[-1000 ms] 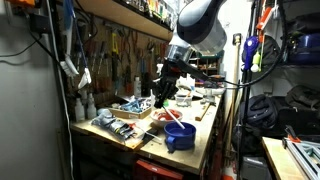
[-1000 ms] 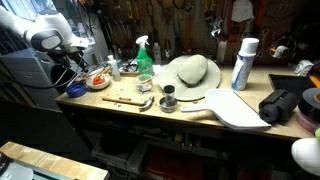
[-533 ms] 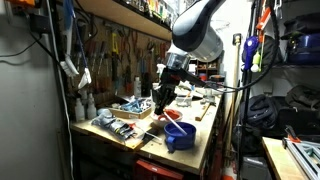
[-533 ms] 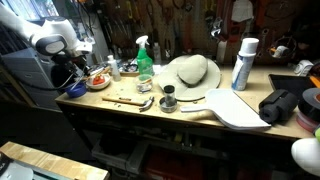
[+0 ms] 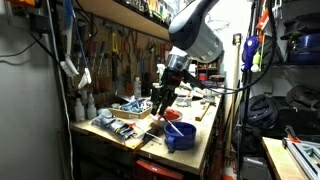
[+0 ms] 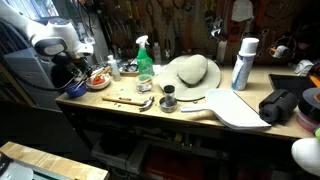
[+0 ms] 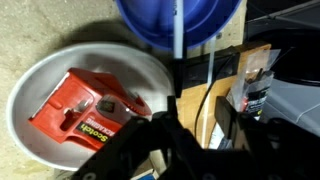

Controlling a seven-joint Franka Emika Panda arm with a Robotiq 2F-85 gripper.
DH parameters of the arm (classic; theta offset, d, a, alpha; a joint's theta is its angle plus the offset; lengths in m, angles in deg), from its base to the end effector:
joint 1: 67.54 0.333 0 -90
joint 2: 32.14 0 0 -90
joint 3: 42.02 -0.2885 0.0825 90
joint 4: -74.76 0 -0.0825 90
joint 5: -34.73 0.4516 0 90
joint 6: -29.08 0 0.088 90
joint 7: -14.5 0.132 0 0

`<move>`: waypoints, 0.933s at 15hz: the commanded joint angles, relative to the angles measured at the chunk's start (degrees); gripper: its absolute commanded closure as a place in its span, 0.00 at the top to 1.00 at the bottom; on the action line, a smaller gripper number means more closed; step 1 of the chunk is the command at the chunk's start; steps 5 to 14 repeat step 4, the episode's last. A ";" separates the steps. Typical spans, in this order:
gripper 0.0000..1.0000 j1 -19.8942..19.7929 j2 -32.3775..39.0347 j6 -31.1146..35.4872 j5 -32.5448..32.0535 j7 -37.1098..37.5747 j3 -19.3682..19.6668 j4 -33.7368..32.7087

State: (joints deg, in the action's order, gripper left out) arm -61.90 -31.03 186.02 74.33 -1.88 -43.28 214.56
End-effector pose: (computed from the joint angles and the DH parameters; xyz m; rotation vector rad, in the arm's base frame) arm 0.5509 0.0479 0.2145 -2.7687 0.2743 -0.4139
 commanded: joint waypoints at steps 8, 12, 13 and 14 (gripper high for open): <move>0.76 0.66 -7.04 0.02 14.29 -15.79 -0.17 1.68; 0.76 0.66 -7.04 0.02 14.29 -15.79 -0.17 1.68; 0.76 0.66 -7.04 0.02 14.29 -15.79 -0.17 1.68; 0.76 0.66 -7.04 0.02 14.29 -15.79 -0.17 1.68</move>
